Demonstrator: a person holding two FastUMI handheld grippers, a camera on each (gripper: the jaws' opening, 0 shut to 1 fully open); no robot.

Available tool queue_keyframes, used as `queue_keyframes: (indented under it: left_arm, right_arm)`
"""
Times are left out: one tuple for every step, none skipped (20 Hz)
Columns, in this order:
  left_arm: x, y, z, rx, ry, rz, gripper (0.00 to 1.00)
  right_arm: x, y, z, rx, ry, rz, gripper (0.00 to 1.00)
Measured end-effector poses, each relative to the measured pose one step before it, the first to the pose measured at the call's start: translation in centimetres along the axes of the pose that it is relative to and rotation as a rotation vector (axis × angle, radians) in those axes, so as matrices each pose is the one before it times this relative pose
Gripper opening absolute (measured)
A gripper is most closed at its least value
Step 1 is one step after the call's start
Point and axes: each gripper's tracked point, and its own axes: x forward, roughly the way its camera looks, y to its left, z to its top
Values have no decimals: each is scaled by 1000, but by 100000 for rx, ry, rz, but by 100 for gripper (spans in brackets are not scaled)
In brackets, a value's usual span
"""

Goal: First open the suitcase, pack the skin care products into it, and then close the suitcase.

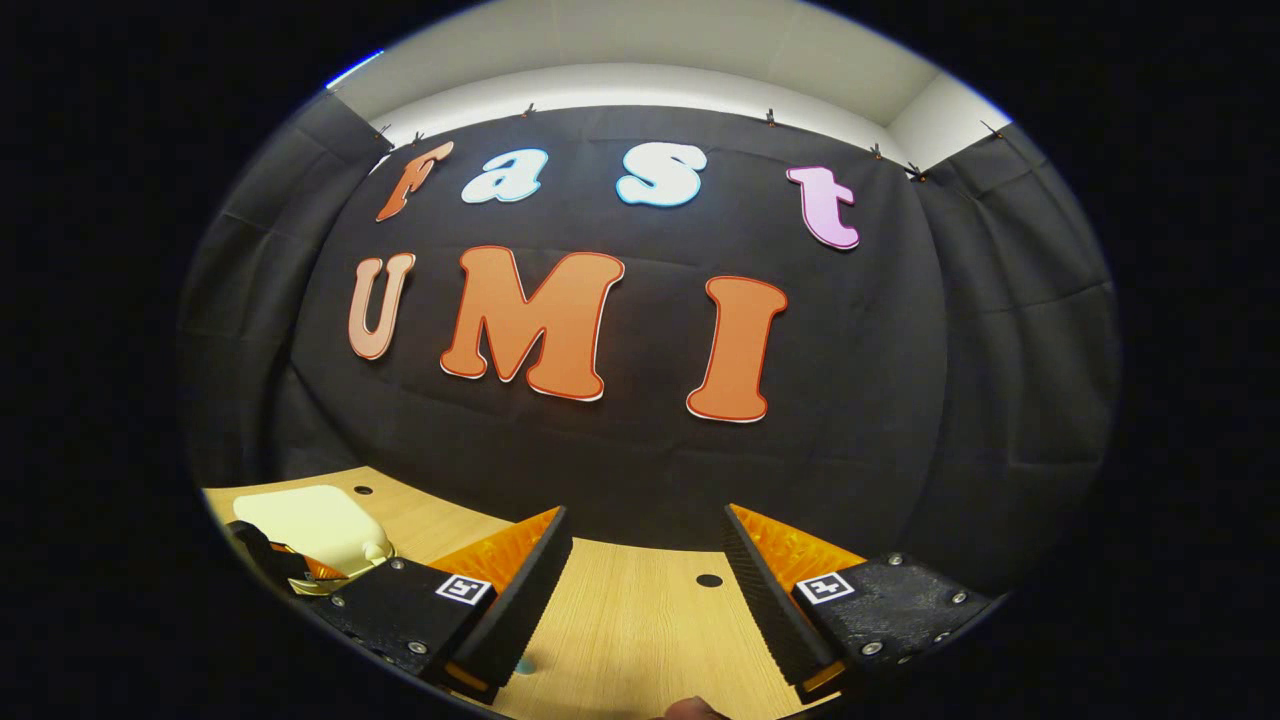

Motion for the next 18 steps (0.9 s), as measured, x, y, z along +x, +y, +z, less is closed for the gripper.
queue_keyframes:
  left_arm:
    - [-1076,175,596,1837,-461,-121,33]
    - [1562,-172,-262,-34,1698,461,12]
    - [-835,214,113,-1798,-1663,742,14]
    - [1895,803,40,-1523,-1979,1676,14]
    - [-2063,441,-55,-4425,1077,244,1]
    - [-79,298,184,-5575,-863,-643,1]
    - [-25,709,90,-4227,-506,1113,1]
    - [-122,1083,184,-3264,-526,2100,1]
    - [-441,1384,40,-3742,-693,1844,1]
    - [-236,1466,-93,-4488,-375,1912,1]
    - [-254,1608,17,-5496,-13,1635,1]
    - [-10,1577,-20,-6096,70,1341,1]
    - [-290,1596,-129,-6136,-9,1136,1]
    - [-190,1370,84,-5449,-524,1049,1]
    - [-307,1262,222,-4534,-299,1117,1]
    - [-114,1323,130,-4047,-675,814,1]
    - [-483,1018,-115,-4433,739,-337,1]
    - [-243,799,179,-4960,-1072,-336,1]
  right_arm:
    - [-4,-154,-50,-123,-86,-160,95]
    - [-3,-22,-120,119,212,308,95]
    - [20,-127,-122,171,-66,-43,95]
    - [116,-75,-149,120,233,317,95]
    - [85,16,-147,-26,304,227,95]
    - [-33,-265,-148,2,0,140,95]
    - [115,87,-186,258,276,895,95]
    - [173,102,-220,124,338,618,95]
    - [274,119,-161,292,380,1144,95]
    - [99,205,-127,301,135,1120,95]
    - [-32,190,-137,86,140,1541,95]
    - [36,187,-132,-275,100,1588,95]
    - [104,239,-80,-663,271,1343,95]
    - [257,597,-97,-580,329,1708,95]
    - [379,723,53,-681,277,1272,95]
    - [321,871,257,-632,205,1534,95]
    - [276,665,417,-782,-718,899,95]
    - [138,391,543,-845,-904,316,95]
